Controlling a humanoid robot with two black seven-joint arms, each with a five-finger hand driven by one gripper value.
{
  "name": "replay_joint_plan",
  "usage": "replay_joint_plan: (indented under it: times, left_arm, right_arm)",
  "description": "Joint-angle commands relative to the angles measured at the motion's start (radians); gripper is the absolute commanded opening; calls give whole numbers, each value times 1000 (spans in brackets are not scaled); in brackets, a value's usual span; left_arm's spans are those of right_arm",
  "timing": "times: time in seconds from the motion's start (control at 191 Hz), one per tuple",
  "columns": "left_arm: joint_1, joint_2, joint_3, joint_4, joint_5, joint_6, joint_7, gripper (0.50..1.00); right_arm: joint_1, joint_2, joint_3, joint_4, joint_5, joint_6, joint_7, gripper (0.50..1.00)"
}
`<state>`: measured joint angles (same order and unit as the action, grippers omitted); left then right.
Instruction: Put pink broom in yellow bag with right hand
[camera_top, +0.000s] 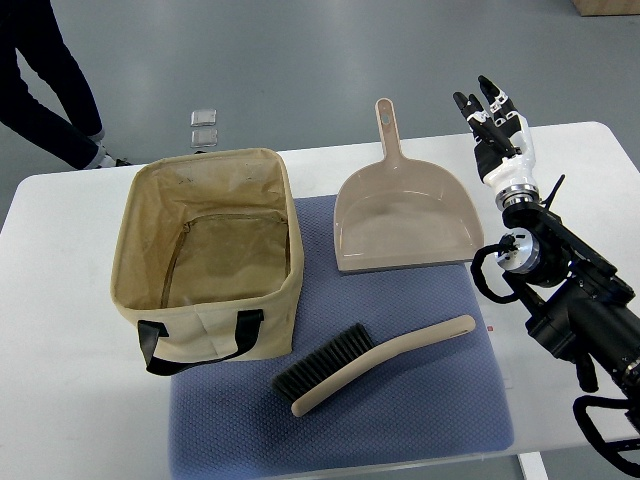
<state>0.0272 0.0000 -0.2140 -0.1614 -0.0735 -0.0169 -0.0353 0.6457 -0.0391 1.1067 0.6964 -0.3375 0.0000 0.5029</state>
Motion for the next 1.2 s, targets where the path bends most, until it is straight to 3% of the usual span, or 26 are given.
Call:
replay_joint_plan:
  times: [0.0,0.346,0.693,0.986,1.196]
  left_arm:
    - [0,0,1,-3,0,0,0,1000]
    - [0,0,2,-3,0,0,0,1000]
    - [-1,0,4,-1,0,0,0,1000]
    - [-3,0,4,-1,0,0,0,1000]
    - [-3,0,4,-1,0,0,0,1000]
  right_arm:
    - [2,-1,-1,0,0,-2,-1,930]
    - [40,-41,-13,0,-17,-6,-14,930]
    - [91,-179,-111,-3,-23,-6,-14,930]
    - [169,-289,-412,17,-176,-23,-12,930]
    - [310,-449,-743,139,-233,-26,-15,930]
